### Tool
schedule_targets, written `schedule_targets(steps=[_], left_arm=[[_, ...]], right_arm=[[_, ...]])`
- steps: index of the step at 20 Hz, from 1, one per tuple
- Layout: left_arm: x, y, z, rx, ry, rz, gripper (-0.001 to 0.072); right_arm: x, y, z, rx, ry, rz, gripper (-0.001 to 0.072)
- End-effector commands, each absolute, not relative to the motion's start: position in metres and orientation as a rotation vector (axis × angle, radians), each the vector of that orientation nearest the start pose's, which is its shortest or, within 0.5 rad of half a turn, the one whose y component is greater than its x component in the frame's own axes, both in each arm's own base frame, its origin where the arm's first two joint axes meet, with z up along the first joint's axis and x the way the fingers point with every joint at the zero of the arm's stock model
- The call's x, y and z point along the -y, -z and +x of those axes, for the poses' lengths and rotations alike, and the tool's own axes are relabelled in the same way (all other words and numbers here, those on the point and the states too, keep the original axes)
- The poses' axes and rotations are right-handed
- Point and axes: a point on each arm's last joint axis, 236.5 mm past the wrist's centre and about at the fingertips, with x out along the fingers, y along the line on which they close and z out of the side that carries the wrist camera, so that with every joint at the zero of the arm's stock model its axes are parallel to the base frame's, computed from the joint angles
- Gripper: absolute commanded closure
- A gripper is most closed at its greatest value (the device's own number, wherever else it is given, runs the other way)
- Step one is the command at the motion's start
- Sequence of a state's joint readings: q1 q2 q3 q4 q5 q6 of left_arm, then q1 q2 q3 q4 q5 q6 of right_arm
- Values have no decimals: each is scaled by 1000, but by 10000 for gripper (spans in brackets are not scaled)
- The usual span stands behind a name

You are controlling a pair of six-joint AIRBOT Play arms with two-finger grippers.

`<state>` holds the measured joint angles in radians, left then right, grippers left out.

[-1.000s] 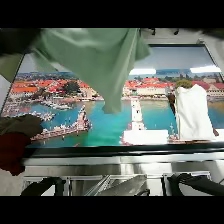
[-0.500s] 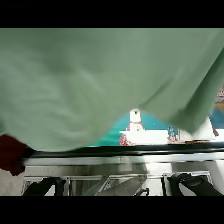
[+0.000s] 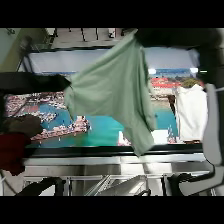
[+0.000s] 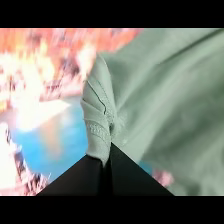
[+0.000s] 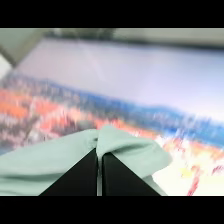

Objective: Fold the shirts.

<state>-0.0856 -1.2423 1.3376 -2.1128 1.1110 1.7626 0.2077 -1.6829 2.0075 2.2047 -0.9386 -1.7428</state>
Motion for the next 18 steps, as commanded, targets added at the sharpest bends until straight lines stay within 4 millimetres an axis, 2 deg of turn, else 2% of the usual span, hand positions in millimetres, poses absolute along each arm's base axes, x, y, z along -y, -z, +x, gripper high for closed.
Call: schedule_targets(steps=[1,2,3,5,6,8,10,11,12,13,14,15,18], left_arm=[[130,31,405,-1319,450,-287,693],[119,64,404,-1384,415,-321,692],[108,85,405,-1424,384,-354,692],[88,113,414,-1467,340,-410,692],[79,119,421,-1474,327,-429,692],[65,119,438,-1469,320,-449,692],[56,113,452,-1458,324,-455,692],[53,108,458,-1450,329,-452,638],[52,102,464,-1440,338,-447,309],[50,95,470,-1424,342,-438,39],[49,86,477,-1406,349,-430,5],[48,76,480,-1399,361,-415,5],[39,46,478,-1417,402,-401,5]], right_arm=[[-269,-74,575,-900,-668,493,692],[-275,-44,574,-960,-670,517,691],[-280,-16,570,-1018,-671,522,691],[-284,13,561,-1095,-677,522,690],[-284,17,558,-1111,-682,518,676],[-277,8,554,-1121,-691,515,478],[-259,-13,543,-1148,-713,506,459],[-245,-25,536,-1166,-725,503,459],[-229,-39,527,-1189,-732,501,459],[-213,-52,520,-1208,-731,505,459],[-194,-62,512,-1234,-713,508,459],[-177,-68,504,-1260,-691,495,459],[-126,-59,472,-1386,-545,409,459]])
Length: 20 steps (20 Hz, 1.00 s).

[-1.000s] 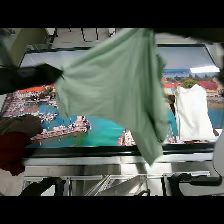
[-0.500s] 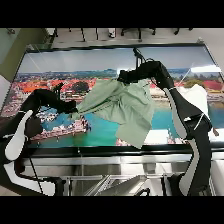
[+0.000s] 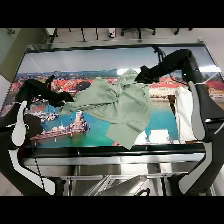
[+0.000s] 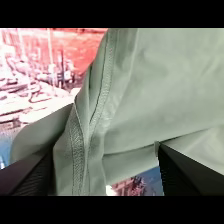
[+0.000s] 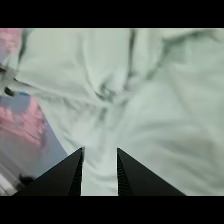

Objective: Fold the shirts.

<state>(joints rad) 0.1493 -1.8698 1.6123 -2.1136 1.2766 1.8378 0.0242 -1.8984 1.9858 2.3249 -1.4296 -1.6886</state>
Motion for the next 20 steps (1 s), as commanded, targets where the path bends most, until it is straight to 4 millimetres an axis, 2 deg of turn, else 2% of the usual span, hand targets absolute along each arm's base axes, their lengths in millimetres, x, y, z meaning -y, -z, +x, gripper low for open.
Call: schedule_targets(steps=[1,3,5,7,9,10,11,12,13,14,15,17,20], left_arm=[[34,39,475,-1427,410,-404,5],[26,31,470,-1448,409,-422,5],[21,28,461,-1481,417,-433,6],[11,27,453,-1505,412,-454,6],[0,27,452,-1507,384,-490,6],[-3,26,450,-1510,379,-505,6],[-5,25,448,-1519,377,-518,5],[-4,25,446,-1530,377,-523,5],[-3,24,443,-1541,375,-531,6],[-2,24,442,-1550,373,-536,6],[1,24,442,-1555,374,-537,6],[4,22,442,-1554,372,-537,6],[4,13,445,-1527,368,-525,6]], right_arm=[[-115,-53,460,-1422,-507,391,460],[-108,-41,438,-1463,-468,393,460],[-100,-22,406,-1536,-428,410,460],[-79,0,367,-1616,-349,413,460],[-65,21,338,-1610,-272,481,458],[-63,31,326,-1590,-242,544,309],[-65,42,317,-1573,-220,613,44],[-69,52,311,-1560,-209,663,36],[-75,66,307,-1546,-207,703,85],[-84,75,308,-1524,-218,745,171],[-95,81,314,-1484,-246,791,210],[-108,92,327,-1453,-261,859,210],[-114,118,325,-1502,-231,874,210]])
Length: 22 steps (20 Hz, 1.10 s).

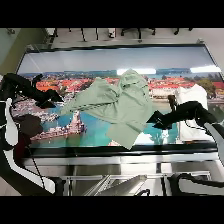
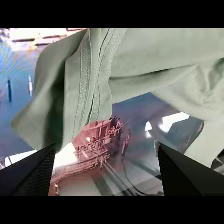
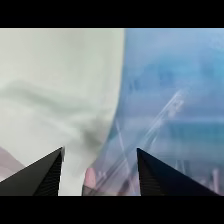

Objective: Fold the shirts.

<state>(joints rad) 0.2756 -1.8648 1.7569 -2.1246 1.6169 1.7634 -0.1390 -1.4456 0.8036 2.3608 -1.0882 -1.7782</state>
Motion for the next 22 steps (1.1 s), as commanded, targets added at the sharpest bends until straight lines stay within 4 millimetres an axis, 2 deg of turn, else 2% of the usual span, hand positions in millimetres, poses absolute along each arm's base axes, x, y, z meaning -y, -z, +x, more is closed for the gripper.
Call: schedule_targets(steps=[1,2,3,5,6,8,10,12,14,16,17,19,22], left_arm=[[3,8,448,-1501,360,-518,6],[1,3,452,-1474,351,-514,6],[-1,-4,455,-1445,342,-509,6],[-3,-14,461,-1400,331,-497,6],[-3,-19,462,-1387,329,-493,5],[0,-28,462,-1368,333,-479,6],[-1,-37,458,-1360,331,-464,6],[-6,-44,448,-1376,323,-443,6],[-9,-46,437,-1396,306,-420,6],[-5,-38,426,-1386,283,-439,6],[0,-28,420,-1387,271,-451,6],[20,4,394,-1425,260,-470,6],[73,55,338,-1531,323,-420,6]], right_arm=[[-117,124,324,-1517,-228,884,210],[-120,128,324,-1521,-228,879,210],[-123,128,326,-1521,-236,871,243],[-129,119,338,-1484,-291,836,623],[-131,111,348,-1462,-308,829,692],[-133,83,367,-1408,-379,788,692],[-124,41,388,-1309,-418,736,692],[-99,2,402,-1181,-390,689,692],[-58,-18,403,-1115,-285,652,692],[-25,-23,393,-1110,-202,624,692],[-22,-22,389,-1125,-201,630,692],[-26,-14,381,-1158,-216,632,692],[-43,2,374,-1208,-259,609,692]])
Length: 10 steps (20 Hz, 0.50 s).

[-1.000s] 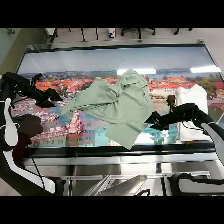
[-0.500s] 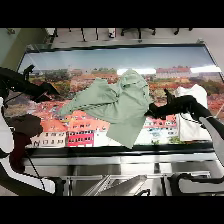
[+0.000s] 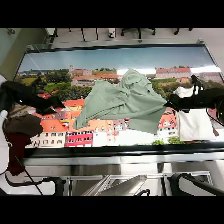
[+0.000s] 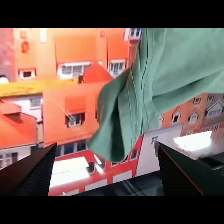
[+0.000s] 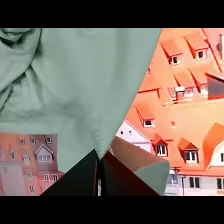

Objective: Fold the shirts.

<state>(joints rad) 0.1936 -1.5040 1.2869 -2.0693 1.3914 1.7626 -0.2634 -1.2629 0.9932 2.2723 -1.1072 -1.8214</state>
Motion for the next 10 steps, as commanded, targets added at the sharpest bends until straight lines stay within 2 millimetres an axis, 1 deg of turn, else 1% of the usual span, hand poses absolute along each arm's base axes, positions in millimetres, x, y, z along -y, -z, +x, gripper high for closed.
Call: schedule_targets(steps=[1,2,3,4,5,7,9,10], left_arm=[[90,68,323,-1552,341,-391,6],[106,81,310,-1560,358,-354,6],[119,90,304,-1553,372,-322,6],[132,98,299,-1542,383,-291,6],[143,105,299,-1525,389,-266,6],[154,112,305,-1495,376,-253,6],[156,116,313,-1491,362,-259,12],[154,117,317,-1498,357,-267,145]], right_arm=[[-48,7,373,-1225,-268,607,692],[-53,12,372,-1242,-277,605,692],[-57,16,372,-1256,-285,603,692],[-60,19,371,-1269,-291,602,692],[-64,22,370,-1276,-305,594,692],[-68,23,370,-1279,-318,592,692],[-69,22,369,-1279,-333,583,692],[-69,22,368,-1282,-338,581,692]])
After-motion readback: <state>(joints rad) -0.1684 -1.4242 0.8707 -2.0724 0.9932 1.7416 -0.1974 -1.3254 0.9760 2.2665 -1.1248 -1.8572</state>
